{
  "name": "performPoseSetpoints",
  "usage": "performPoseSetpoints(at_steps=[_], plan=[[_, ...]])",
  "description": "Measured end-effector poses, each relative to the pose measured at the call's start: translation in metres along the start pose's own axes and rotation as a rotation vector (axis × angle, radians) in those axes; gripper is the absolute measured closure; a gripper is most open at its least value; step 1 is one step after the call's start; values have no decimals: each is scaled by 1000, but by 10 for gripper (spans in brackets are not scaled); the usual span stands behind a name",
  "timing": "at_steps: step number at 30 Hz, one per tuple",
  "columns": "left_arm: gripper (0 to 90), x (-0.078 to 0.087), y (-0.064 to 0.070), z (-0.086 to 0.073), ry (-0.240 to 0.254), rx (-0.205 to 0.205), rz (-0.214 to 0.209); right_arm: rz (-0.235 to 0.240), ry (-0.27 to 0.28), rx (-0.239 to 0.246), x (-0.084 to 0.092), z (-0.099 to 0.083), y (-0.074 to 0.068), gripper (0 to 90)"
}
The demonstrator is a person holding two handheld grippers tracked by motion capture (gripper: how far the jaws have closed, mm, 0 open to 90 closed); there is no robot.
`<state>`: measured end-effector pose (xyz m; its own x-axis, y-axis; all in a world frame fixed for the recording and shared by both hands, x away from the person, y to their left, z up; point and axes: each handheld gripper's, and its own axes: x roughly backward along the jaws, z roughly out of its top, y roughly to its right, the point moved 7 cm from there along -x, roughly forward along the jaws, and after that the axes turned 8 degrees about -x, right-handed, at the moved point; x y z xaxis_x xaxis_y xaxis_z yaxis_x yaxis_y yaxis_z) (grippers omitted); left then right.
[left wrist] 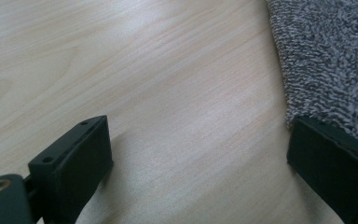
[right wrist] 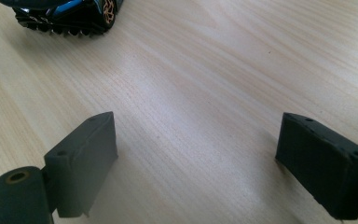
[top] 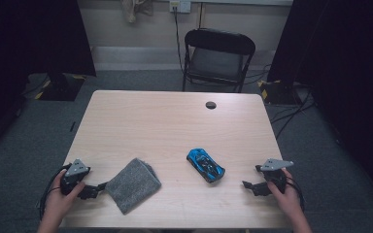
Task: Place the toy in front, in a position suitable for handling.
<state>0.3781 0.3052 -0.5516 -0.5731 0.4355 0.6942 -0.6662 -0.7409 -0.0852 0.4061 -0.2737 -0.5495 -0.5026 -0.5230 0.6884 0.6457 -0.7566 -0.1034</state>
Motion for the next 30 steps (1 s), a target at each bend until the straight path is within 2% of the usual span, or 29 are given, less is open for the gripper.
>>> performPoseSetpoints(at_steps=[18,22,25,30], plan=[[32,0,2,0,-6,-5,-7,-2,0,-3,0,0,0,114],[27,0,2,0,-10,-4,-8,-2,-4,-6,2,0,0,149],[0,-1,3,0,-17,-11,-14,19,-8,-33,4,1,-2,160],[0,-2,2,0,-17,-10,-14,26,-26,-34,9,5,-9,176]])
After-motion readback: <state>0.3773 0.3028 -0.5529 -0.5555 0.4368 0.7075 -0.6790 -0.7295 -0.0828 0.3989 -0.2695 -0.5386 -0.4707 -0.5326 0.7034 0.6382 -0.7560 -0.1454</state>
